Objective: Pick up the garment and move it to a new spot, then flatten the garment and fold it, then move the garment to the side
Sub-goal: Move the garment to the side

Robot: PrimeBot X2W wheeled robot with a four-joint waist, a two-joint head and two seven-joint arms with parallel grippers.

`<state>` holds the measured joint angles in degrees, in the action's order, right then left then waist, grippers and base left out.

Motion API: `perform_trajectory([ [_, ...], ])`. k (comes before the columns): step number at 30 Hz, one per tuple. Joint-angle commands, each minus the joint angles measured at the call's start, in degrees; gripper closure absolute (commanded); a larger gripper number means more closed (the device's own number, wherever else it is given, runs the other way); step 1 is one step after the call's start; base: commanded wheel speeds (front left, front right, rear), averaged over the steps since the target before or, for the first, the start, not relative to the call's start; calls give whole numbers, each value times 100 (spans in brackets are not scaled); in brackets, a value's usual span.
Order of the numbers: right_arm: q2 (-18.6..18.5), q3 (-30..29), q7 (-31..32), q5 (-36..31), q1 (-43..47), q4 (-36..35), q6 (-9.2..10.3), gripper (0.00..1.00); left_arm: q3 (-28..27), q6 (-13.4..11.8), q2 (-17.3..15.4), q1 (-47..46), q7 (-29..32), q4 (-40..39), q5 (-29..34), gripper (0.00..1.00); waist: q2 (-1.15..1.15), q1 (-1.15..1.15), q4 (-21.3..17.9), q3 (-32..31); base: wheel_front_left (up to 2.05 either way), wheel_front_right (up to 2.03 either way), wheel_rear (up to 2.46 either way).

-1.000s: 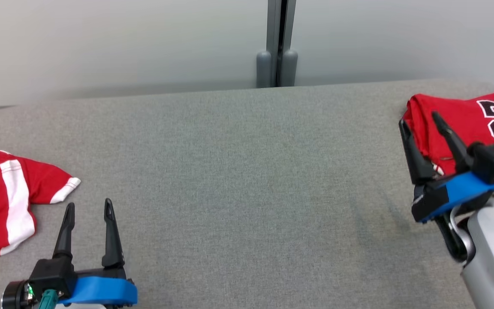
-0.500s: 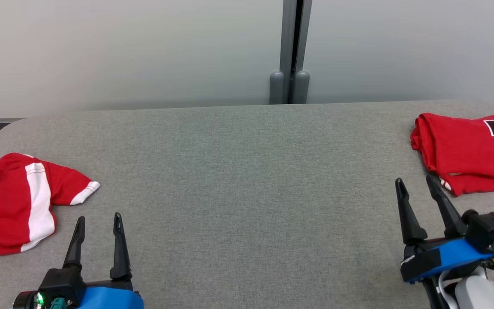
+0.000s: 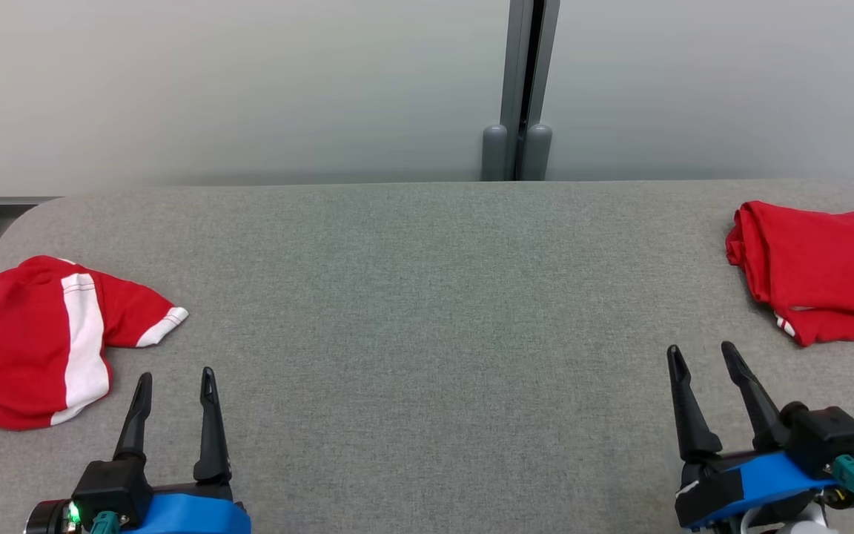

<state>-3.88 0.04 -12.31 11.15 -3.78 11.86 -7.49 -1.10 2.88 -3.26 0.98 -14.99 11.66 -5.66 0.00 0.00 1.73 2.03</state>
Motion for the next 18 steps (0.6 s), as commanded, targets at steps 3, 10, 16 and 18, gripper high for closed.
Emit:
perform_trajectory([
  [3, 58, -35, 83, -75, 165, -90, 0, 0, -6, -18, 3, -68, -28, 13, 26, 0, 0, 0, 7, -20, 0, 0, 0],
  [10, 79, -56, 135, -97, 196, -115, 0, 0, -1, -17, 6, -74, -27, 21, 38, 0, 0, 0, 1, -20, 0, 0, 0],
  [16, 89, -81, 158, -121, 203, -138, 0, 0, -18, -22, 7, -106, -28, 30, 32, 0, 0, 0, 25, -8, 0, 0, 0],
  [18, 89, -80, 153, -127, 198, -146, 0, 0, -25, -18, 7, -113, -28, 32, 30, 0, 0, 0, 32, -7, 0, 0, 0],
])
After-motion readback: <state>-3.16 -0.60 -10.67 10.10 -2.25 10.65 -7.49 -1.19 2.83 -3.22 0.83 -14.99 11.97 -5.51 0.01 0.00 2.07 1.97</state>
